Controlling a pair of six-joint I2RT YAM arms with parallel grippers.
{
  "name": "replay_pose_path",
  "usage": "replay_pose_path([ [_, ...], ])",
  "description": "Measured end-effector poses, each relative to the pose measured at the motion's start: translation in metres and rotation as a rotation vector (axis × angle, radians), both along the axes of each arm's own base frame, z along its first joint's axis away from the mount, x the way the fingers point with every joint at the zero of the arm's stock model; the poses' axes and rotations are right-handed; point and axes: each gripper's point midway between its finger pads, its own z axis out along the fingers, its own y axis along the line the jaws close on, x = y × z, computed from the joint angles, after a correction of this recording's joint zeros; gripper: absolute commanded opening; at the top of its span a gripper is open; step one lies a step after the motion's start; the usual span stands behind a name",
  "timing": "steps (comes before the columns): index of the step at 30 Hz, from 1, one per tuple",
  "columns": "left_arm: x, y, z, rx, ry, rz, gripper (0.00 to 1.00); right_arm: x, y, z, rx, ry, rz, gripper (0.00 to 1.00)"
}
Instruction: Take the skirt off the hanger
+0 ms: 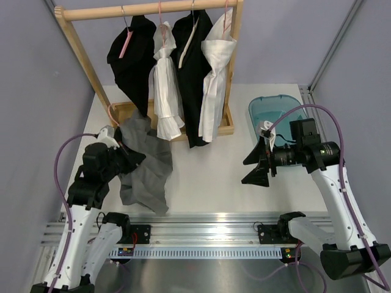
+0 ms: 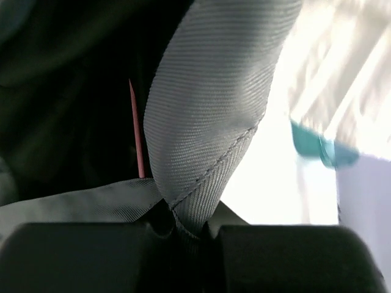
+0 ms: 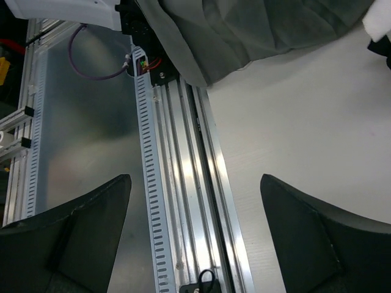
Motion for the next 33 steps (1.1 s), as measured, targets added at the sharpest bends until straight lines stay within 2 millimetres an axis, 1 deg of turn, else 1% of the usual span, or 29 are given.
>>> replay_pose_path([
  [2, -0.009, -0.013, -0.007, -0.021, 0.019, -0.054, 0.00, -0.001, 0.009, 0.000, -0.005, 0.025, 0.027, 0.94],
  [7, -0.037, -0.054, -0.026, -0.052, 0.075, -0.251, 0.00, -0.002, 0.034, 0.003, -0.008, 0.083, 0.096, 0.95],
  [9, -0.048, -0.068, -0.034, -0.048, 0.109, -0.327, 0.00, -0.002, 0.041, 0.004, -0.004, 0.092, 0.114, 0.96],
  [11, -0.057, -0.080, -0.038, -0.047, 0.132, -0.397, 0.00, 0.001, 0.044, 0.006, -0.002, 0.075, 0.125, 0.97],
  [18, -0.084, -0.120, -0.055, -0.012, 0.214, -0.612, 0.00, 0.008, 0.045, 0.025, 0.010, -0.120, 0.185, 0.99],
  [22, -0.103, -0.147, -0.067, 0.049, 0.273, -0.764, 0.00, 0.004, 0.046, 0.032, 0.030, -0.172, 0.225, 0.98],
  [28, -0.132, -0.182, -0.066, 0.121, 0.273, -0.970, 0.00, -0.002, 0.045, 0.025, 0.036, -0.166, 0.265, 0.98],
  [33, -0.153, -0.198, -0.069, 0.152, 0.269, -1.094, 0.00, -0.008, 0.037, 0.013, -0.006, -0.248, 0.307, 0.99],
])
